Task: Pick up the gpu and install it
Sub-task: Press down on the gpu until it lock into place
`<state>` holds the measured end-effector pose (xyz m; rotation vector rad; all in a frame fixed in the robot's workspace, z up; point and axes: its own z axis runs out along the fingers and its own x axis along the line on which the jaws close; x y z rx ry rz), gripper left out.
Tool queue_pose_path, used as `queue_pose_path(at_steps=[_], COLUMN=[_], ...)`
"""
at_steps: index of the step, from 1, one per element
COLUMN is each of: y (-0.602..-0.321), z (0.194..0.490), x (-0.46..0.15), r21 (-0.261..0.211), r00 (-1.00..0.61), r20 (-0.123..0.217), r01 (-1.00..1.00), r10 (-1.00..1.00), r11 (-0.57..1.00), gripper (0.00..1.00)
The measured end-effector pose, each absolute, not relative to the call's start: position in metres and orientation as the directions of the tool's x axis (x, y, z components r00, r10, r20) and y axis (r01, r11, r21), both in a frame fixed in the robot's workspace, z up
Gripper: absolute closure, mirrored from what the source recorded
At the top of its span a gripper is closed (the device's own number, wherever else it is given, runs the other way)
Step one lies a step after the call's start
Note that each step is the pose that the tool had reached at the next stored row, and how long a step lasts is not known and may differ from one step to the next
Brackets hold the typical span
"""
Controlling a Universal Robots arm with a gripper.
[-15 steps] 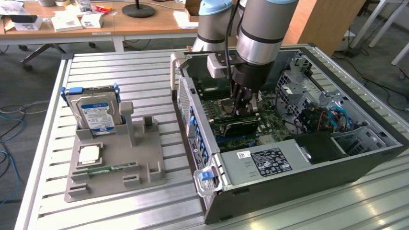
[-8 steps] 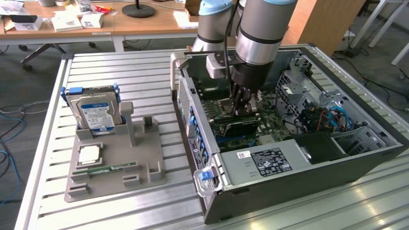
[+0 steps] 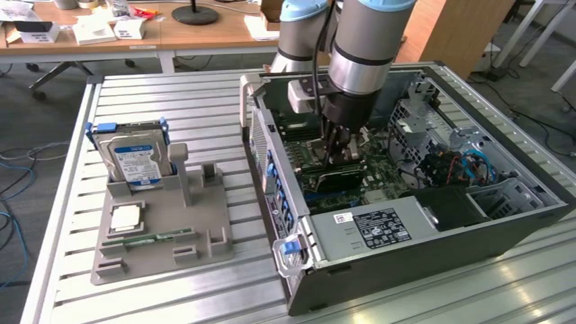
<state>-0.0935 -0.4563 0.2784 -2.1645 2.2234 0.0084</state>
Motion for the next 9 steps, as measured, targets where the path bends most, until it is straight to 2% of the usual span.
queue_pose_path(at_steps=[9], y=[-0.4558], z=[0.2745], x=[-0.0937], r21=[-0.023], r00=[-0.026], r20=[-0.032], r01=[-0.999], r10=[-0.999], r11=[0.027], gripper=[0.89])
